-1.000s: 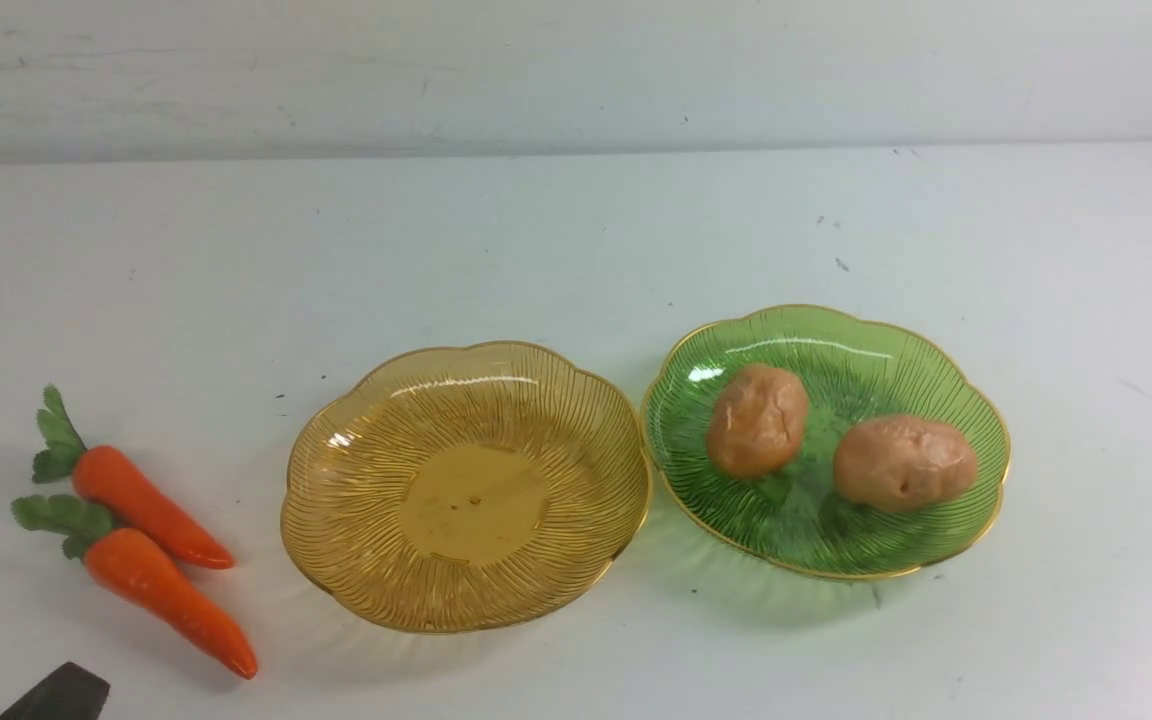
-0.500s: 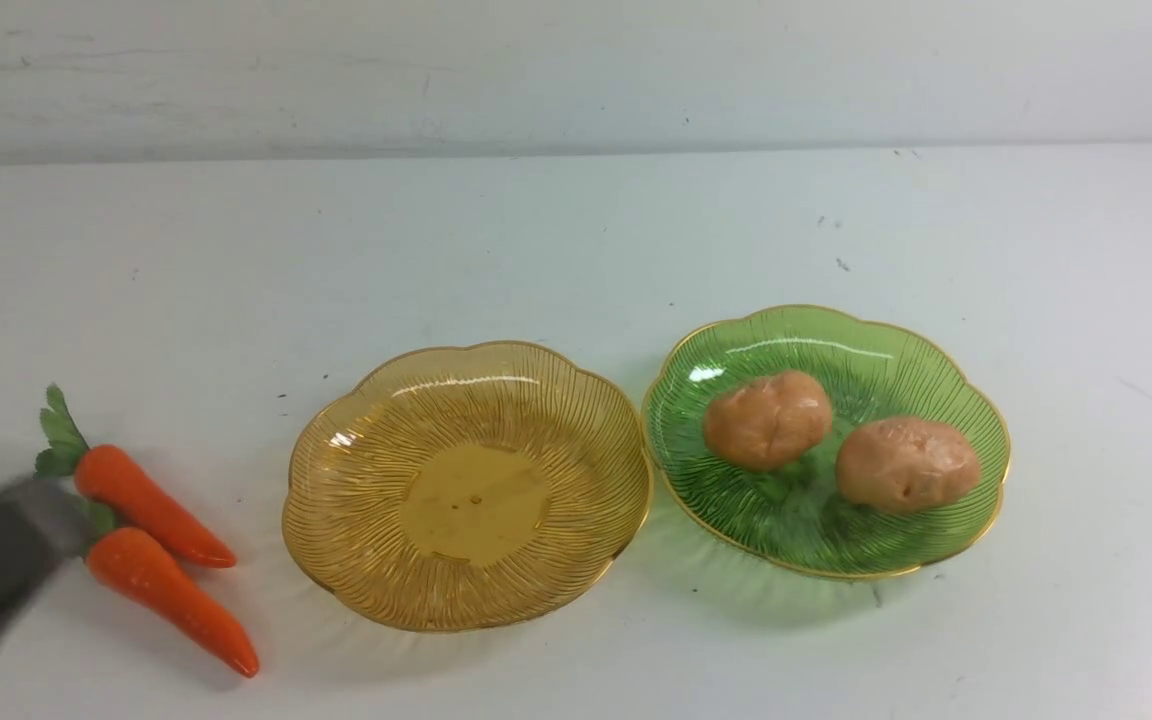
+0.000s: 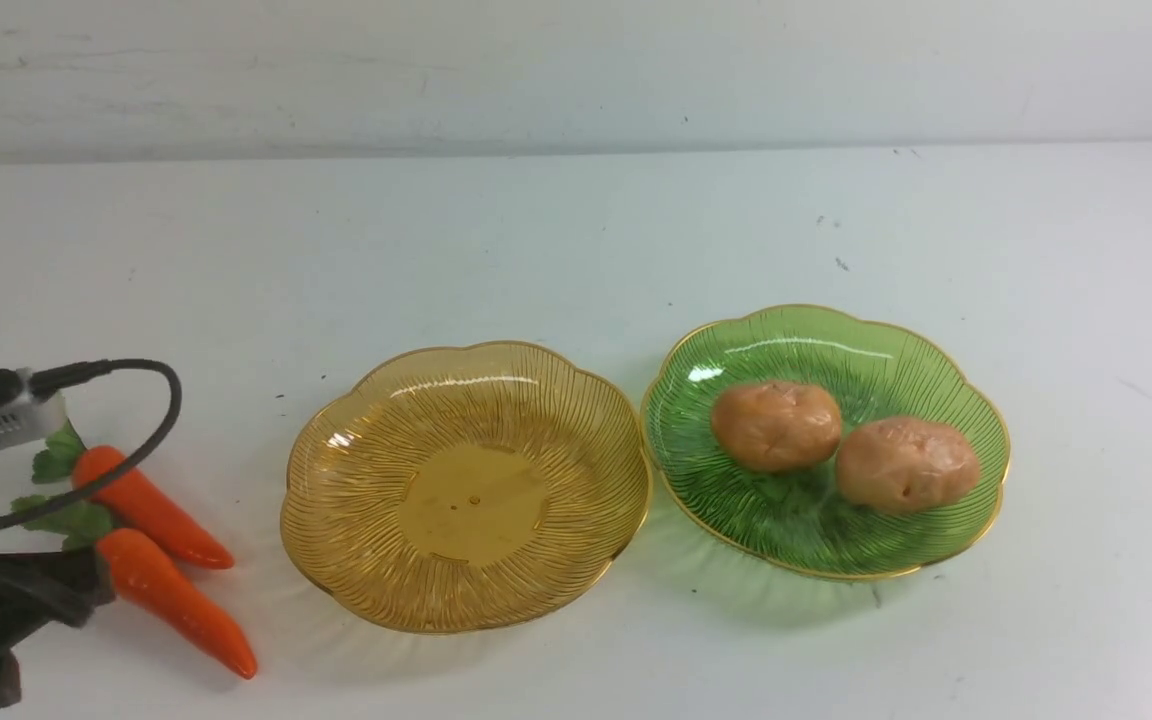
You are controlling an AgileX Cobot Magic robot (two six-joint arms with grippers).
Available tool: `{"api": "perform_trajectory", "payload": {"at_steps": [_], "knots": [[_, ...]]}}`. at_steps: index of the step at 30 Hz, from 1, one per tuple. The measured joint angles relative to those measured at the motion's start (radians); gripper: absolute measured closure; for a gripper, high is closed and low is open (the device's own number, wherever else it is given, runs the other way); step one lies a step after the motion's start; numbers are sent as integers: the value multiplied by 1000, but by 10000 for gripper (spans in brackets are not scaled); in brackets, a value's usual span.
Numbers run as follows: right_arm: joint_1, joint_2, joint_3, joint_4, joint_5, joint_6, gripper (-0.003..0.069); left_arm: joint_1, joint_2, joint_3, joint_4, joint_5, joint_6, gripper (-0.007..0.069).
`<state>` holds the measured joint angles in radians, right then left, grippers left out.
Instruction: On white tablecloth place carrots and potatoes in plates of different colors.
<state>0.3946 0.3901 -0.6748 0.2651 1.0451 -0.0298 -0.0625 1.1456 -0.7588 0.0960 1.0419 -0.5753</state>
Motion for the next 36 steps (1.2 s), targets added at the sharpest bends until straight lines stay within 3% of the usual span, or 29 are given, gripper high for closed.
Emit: {"api": "perform_trajectory", "payload": {"at_steps": [12,16,19,26,32,36], "knots": [[0,0,0,-10,-3,-2,674,0,258,-38,27,-305,-98,207],[0,0,0,-10,-4,-2,674,0,362,-39,28,-406,-245,94],[0,0,0,-10,-4,-2,674,0,415,-39,37,-409,-345,69],[0,0,0,-10,-4,-2,674,0,506,-41,78,-408,-436,87],[0,0,0,-10,-4,-2,674,0,523,-46,79,-370,-358,392],[0,0,0,-10,-12,-2,674,0,418,-46,80,-279,-229,443]]}}
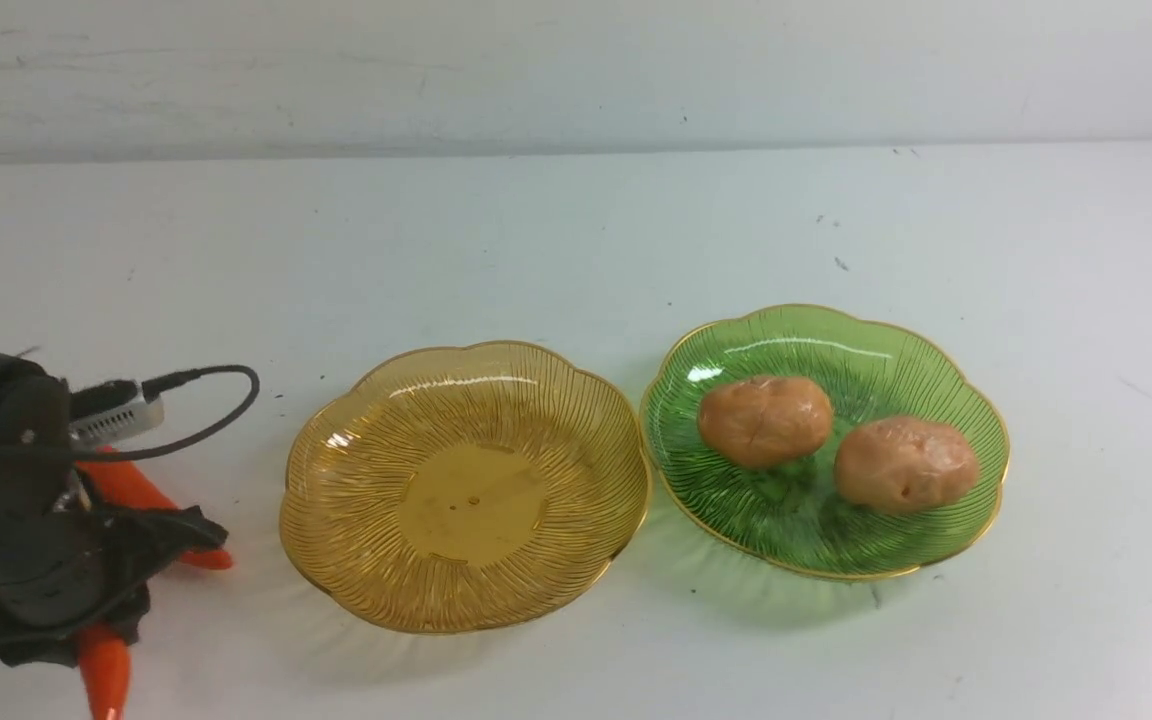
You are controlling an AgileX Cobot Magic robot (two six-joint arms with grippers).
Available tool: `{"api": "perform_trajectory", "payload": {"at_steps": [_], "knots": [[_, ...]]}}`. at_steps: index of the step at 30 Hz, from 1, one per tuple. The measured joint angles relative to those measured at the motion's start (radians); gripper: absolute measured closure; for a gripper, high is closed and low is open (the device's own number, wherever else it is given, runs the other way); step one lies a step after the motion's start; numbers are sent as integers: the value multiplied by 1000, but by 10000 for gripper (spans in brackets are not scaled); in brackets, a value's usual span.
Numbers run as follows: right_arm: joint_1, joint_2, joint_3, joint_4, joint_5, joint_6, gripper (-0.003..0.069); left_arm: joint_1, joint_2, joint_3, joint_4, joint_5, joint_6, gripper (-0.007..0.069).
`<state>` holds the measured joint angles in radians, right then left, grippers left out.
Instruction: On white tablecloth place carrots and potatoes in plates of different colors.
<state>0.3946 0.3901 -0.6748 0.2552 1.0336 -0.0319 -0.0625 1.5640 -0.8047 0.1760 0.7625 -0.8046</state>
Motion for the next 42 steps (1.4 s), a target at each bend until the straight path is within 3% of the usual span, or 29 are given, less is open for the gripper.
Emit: {"api": "perform_trajectory", "payload": {"at_steps": [3,5,8,11,15,20,21,26,29,31,34,35,36,37,38,40,42], "knots": [[0,0,0,0,-13,0,674,0,-181,-26,-18,81,145,445],[0,0,0,0,-18,0,674,0,-230,-41,-39,94,176,445],[0,0,0,0,-20,0,674,-8,-318,-82,-139,84,268,445],[0,0,0,0,-20,0,674,-87,-345,-135,-333,-21,424,439],[0,0,0,0,-20,0,674,-179,-259,-164,-436,-163,499,405],[0,0,0,0,-20,0,674,-234,-91,-205,-454,-244,531,302],[0,0,0,0,-20,0,674,-239,-15,-227,-456,-252,535,225],[0,0,0,-1,-20,0,674,-241,83,-256,-457,-249,535,23],[0,0,0,-1,-20,0,674,-234,67,-269,-451,-204,536,-13],[0,0,0,-1,-20,0,674,-217,36,-284,-427,-156,536,4],[0,0,0,-2,-20,0,674,-154,-41,-312,-337,-42,527,147],[0,0,0,-3,-21,0,674,-126,-64,-314,-300,-3,519,238],[0,0,0,-3,-21,0,674,-115,-72,-314,-285,13,515,272],[0,0,0,-3,-21,0,674,-66,-94,-310,-225,89,501,435],[0,0,0,-4,-21,0,674,-39,-96,-302,-209,127,496,522],[0,0,0,-4,-22,0,674,-12,-84,-267,-196,157,464,602],[0,0,0,-4,-22,0,674,-9,-74,-252,-192,152,433,616]]}}
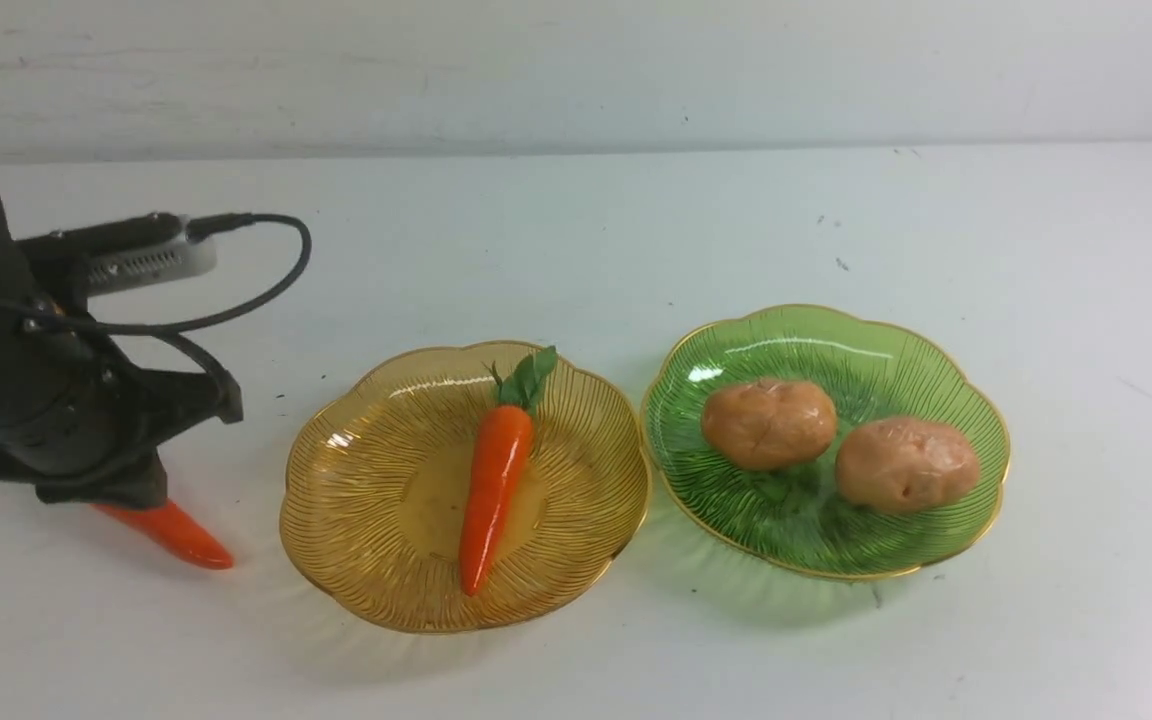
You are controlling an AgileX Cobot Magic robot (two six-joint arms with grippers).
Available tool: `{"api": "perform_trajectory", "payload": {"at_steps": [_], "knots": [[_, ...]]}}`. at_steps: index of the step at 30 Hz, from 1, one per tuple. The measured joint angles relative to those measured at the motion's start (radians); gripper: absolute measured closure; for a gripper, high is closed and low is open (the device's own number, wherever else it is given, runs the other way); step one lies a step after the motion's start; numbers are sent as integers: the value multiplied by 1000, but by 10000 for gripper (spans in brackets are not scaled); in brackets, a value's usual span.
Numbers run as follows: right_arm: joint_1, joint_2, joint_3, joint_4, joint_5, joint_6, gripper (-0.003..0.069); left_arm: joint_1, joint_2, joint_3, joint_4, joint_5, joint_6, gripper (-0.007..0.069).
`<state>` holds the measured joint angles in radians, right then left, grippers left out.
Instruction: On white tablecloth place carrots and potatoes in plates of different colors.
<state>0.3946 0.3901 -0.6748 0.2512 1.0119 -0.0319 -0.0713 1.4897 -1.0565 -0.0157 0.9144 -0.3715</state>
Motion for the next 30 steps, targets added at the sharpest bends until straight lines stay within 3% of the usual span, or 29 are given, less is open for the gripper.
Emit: {"api": "perform_trajectory", "payload": {"at_steps": [3,5,8,11,17,22,26,28,30], "knots": [[0,0,0,0,0,0,674,0,39,20,69,-31,-151,615],[0,0,0,0,0,0,674,1,79,20,225,-73,-349,571],[0,0,0,0,0,0,674,1,117,20,340,-118,-488,499],[0,0,0,0,-1,-3,674,1,157,20,390,-152,-565,431],[0,0,0,0,-3,-8,674,1,254,20,462,-216,-684,188],[0,0,0,-1,-19,-8,674,1,317,20,478,-253,-796,84],[0,0,0,-1,-41,-8,674,1,362,20,480,-258,-826,100],[0,0,0,-1,-51,-8,674,1,376,19,482,-251,-809,176],[0,0,0,-3,-55,-8,674,1,375,19,478,-227,-747,324]]}}
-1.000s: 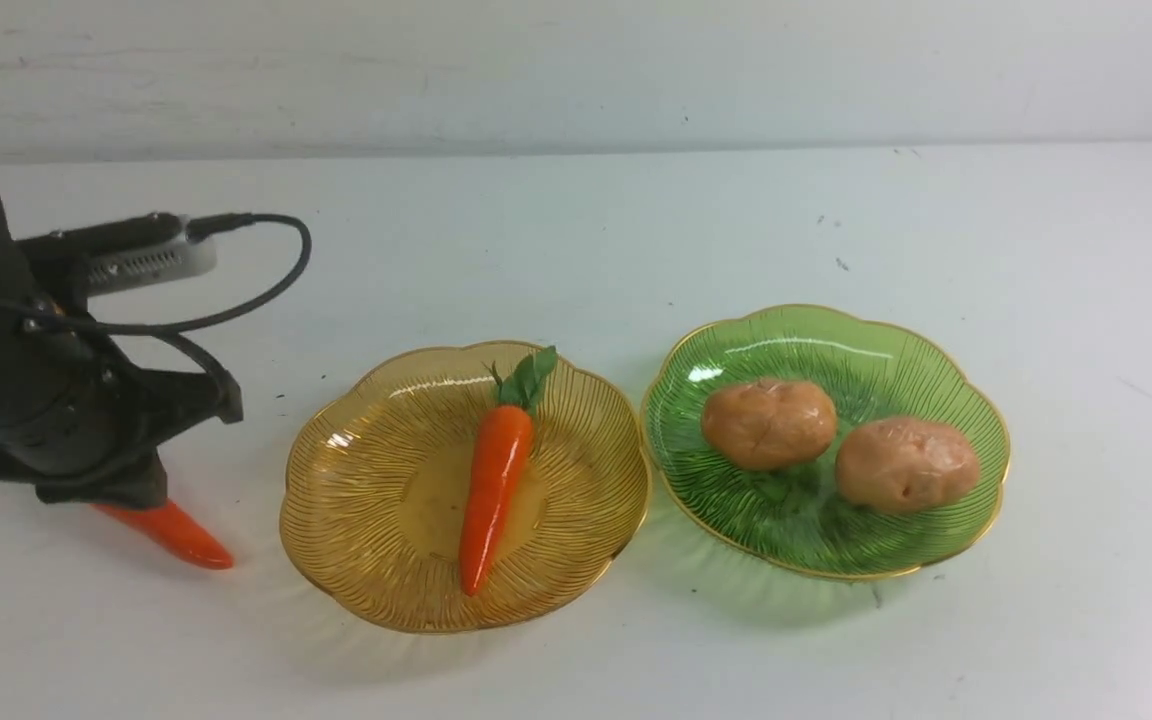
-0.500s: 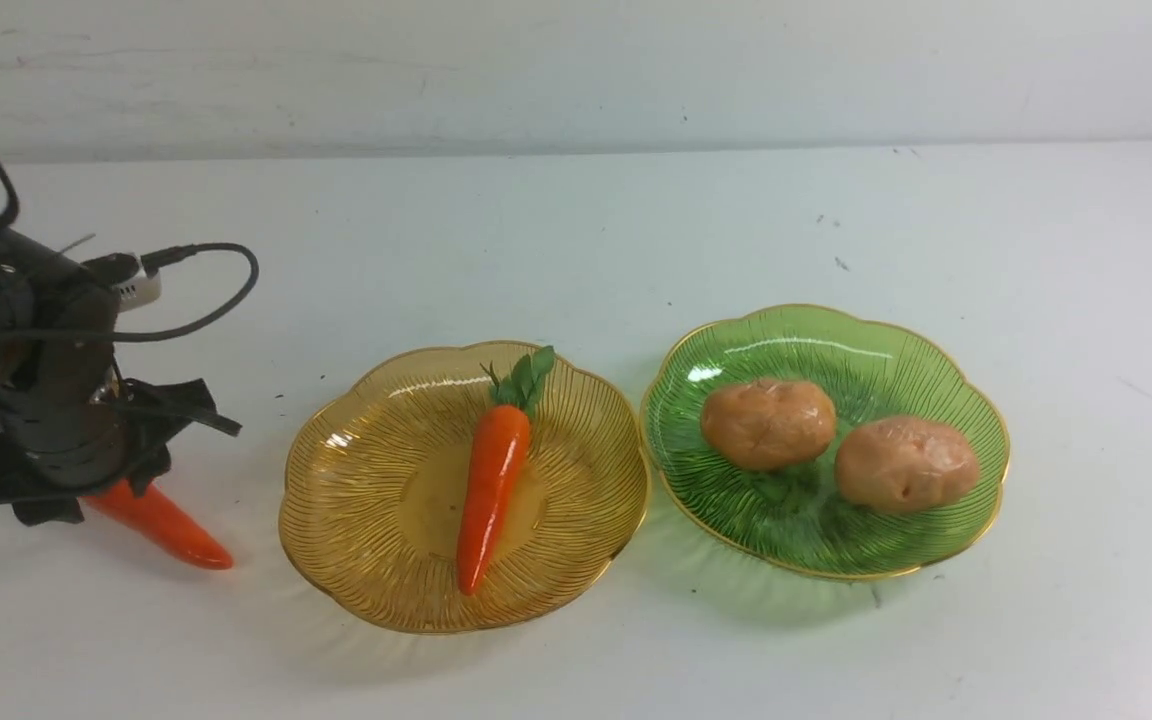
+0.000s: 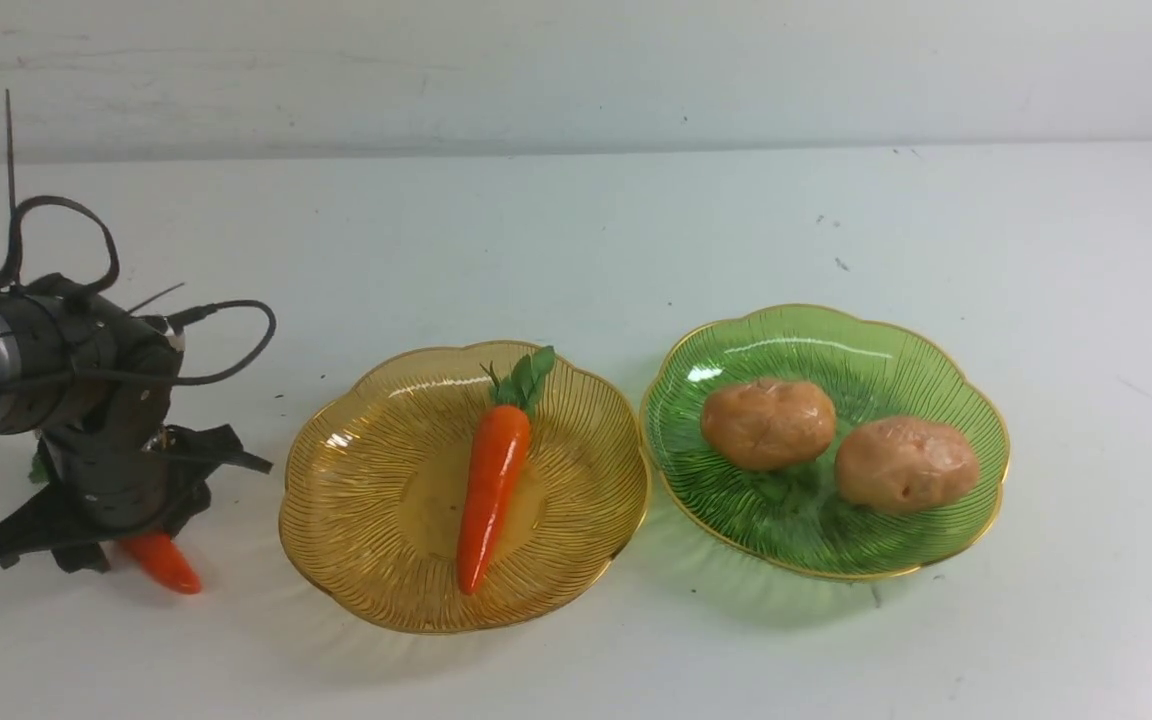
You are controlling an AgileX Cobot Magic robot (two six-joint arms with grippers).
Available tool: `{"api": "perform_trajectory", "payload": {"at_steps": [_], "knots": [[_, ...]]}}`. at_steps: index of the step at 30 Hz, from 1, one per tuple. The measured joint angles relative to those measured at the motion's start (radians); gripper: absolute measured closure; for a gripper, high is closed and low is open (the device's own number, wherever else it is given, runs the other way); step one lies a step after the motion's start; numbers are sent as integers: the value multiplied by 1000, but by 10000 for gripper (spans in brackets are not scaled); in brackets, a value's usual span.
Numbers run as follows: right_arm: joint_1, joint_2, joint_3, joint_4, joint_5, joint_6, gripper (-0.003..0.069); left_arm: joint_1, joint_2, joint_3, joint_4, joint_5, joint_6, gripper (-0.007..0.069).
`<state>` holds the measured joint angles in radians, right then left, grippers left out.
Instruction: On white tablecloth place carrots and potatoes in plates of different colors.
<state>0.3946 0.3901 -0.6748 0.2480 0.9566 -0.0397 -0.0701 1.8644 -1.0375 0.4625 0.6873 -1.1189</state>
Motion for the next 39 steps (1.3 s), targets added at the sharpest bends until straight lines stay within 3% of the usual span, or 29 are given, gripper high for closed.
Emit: {"api": "perform_trajectory", "payload": {"at_steps": [3,9,13,19,26,33,37,39], "knots": [[0,0,0,0,-6,0,674,0,-17,1,-5,32,59,429],[0,0,0,0,-50,0,674,0,-212,-16,-78,75,257,439],[0,0,0,-1,-89,0,674,-52,-361,-76,-260,76,549,439],[0,0,0,-1,-149,0,674,-201,-330,-101,-500,5,783,431],[0,0,0,-42,-151,-29,674,-259,-196,-101,-520,-67,844,332],[0,-21,-9,-149,-69,-45,674,-259,-159,-101,-526,-69,849,105],[0,-92,-8,-183,-30,-47,674,-260,-180,-117,-526,-18,857,96],[0,-141,7,-195,-43,-48,674,-260,-209,-141,-522,36,871,148]]}}
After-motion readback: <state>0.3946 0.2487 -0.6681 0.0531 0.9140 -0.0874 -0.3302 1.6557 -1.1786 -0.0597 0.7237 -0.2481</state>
